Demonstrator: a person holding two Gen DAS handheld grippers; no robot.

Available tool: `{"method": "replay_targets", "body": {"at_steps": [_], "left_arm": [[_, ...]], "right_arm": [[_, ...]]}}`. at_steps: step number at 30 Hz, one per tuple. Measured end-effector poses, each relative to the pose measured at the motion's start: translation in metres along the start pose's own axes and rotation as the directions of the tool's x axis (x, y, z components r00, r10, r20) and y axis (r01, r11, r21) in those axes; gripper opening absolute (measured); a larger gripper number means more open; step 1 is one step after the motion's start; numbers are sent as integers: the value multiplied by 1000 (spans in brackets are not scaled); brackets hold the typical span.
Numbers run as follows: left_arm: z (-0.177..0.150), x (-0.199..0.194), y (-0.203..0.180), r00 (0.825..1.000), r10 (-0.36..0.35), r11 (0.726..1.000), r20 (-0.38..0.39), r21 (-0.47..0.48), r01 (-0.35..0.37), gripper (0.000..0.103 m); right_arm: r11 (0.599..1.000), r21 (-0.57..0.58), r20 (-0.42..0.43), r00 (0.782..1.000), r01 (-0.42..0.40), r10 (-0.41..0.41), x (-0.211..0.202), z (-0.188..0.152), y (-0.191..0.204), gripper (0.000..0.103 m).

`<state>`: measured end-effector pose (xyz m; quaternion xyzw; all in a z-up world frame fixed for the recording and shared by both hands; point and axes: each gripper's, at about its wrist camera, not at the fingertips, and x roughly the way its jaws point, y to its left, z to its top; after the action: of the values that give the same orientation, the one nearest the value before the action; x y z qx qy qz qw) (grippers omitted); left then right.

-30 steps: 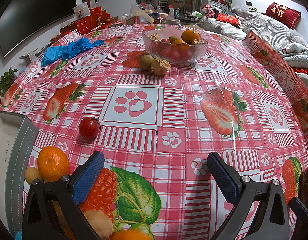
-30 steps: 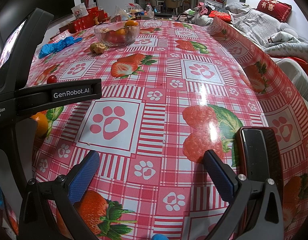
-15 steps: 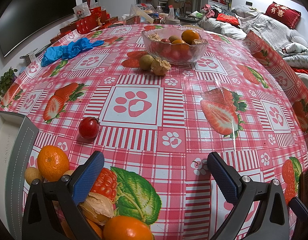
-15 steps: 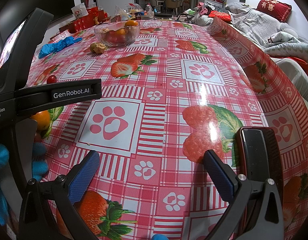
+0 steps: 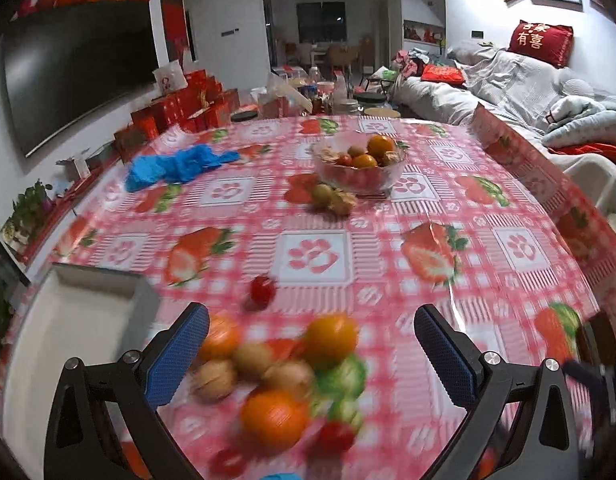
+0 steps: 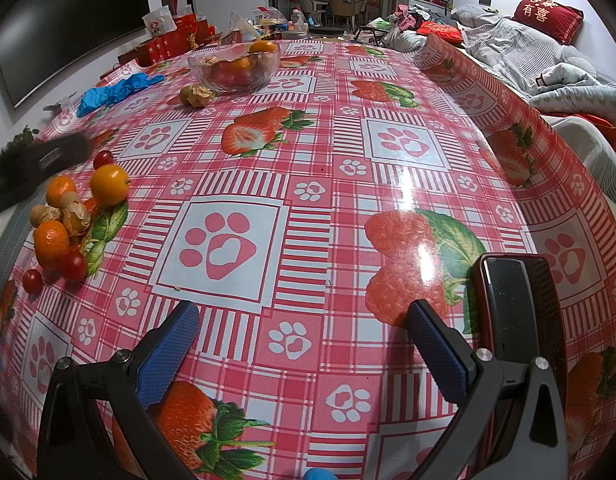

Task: Organize fruits
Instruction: 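Grasp the red cherry tomato with the left gripper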

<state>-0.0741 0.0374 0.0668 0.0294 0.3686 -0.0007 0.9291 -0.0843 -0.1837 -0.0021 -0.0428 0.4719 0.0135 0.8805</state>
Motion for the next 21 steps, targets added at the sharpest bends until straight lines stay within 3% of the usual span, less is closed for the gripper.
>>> {"method": "replay_targets", "body": {"at_steps": [5, 9, 12, 16, 21], "left_arm": [[-53, -22, 36, 997, 0, 997, -75, -71, -5, 103], [-78, -19, 37, 990, 25, 998, -136, -48, -31, 103], [-84, -3, 36, 976, 53, 997, -209, -45, -64, 103], [-83, 1, 45, 970, -6, 993, -241, -119, -23, 103], [-85, -3, 42, 969, -3, 994, -246, -109, -25, 103]], "right_arm": [[1000, 0, 0, 1000, 1, -1, 0, 0, 0, 103], [1000, 0, 0, 1000, 0, 0, 0, 0, 0, 103], [1000, 0, 0, 1000, 0, 0, 0, 0, 0, 103], [1000, 0, 0, 1000, 0, 0, 0, 0, 0, 103], [1000, 0, 0, 1000, 0, 0, 0, 0, 0, 103]]}}
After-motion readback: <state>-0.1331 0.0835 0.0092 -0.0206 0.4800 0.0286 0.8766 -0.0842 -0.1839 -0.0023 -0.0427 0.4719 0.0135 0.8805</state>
